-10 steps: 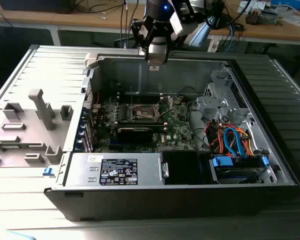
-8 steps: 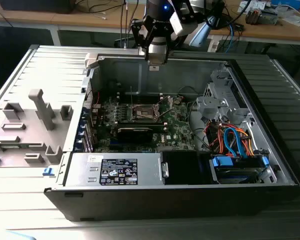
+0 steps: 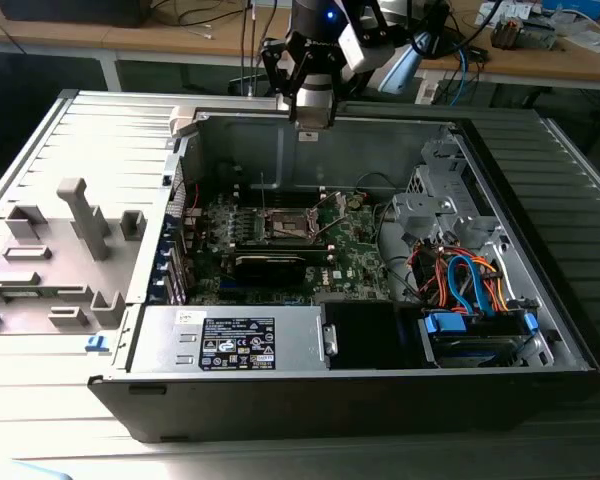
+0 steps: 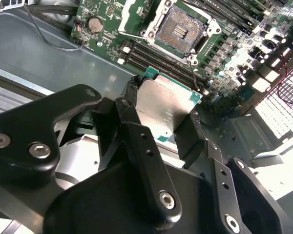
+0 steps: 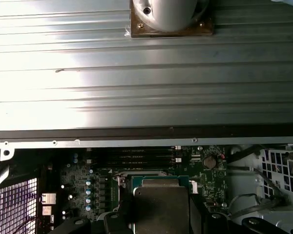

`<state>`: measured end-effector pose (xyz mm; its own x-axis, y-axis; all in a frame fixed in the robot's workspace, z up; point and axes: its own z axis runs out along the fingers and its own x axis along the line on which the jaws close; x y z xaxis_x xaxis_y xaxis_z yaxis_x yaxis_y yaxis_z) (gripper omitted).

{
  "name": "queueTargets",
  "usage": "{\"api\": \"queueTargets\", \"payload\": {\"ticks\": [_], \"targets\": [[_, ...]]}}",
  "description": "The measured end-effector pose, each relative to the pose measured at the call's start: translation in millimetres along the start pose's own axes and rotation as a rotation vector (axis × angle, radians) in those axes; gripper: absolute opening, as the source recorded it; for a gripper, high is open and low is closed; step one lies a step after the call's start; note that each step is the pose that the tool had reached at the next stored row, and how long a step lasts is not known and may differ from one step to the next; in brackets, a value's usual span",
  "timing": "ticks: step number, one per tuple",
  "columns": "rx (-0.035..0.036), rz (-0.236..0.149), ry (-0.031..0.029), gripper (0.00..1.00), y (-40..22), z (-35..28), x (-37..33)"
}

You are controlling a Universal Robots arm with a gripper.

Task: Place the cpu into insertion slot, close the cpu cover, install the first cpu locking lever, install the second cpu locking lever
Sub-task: 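Place the cpu into insertion slot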

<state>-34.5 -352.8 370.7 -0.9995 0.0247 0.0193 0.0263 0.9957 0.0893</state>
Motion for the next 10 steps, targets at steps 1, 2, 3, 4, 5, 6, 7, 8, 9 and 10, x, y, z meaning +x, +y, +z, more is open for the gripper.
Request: {"api": "queueTargets", "payload": {"ticks": [1,2,3,4,5,6,7,8,9,10], "targets": [[-0.0001,0.0,0.0,0.55,0.0,0.3,0.1],[0.0001,0.0,0.0001,0.55,0.0,0.4,0.2],[-0.0001,0.0,0.0,0.55,0.0,0.6,0.2],[0.0,0.0,0.0,0.55,-0.1,0.7,0.3],[0.0,0.0,0.0,0.55,-0.1,0.8,0.5],[0.0,0.0,0.0,0.55,-0.1,1.0,0.5],[0.0,0.0,0.0001,0.55,-0.1,1.1,0.5],[0.0,0.0,0.0,0.55,-0.1,1.3,0.6],[0.0,0.0,0.0,0.55,-0.2,1.5,0.7],[0.0,0.0,0.0,0.55,-0.2,1.6,0.8]]}}
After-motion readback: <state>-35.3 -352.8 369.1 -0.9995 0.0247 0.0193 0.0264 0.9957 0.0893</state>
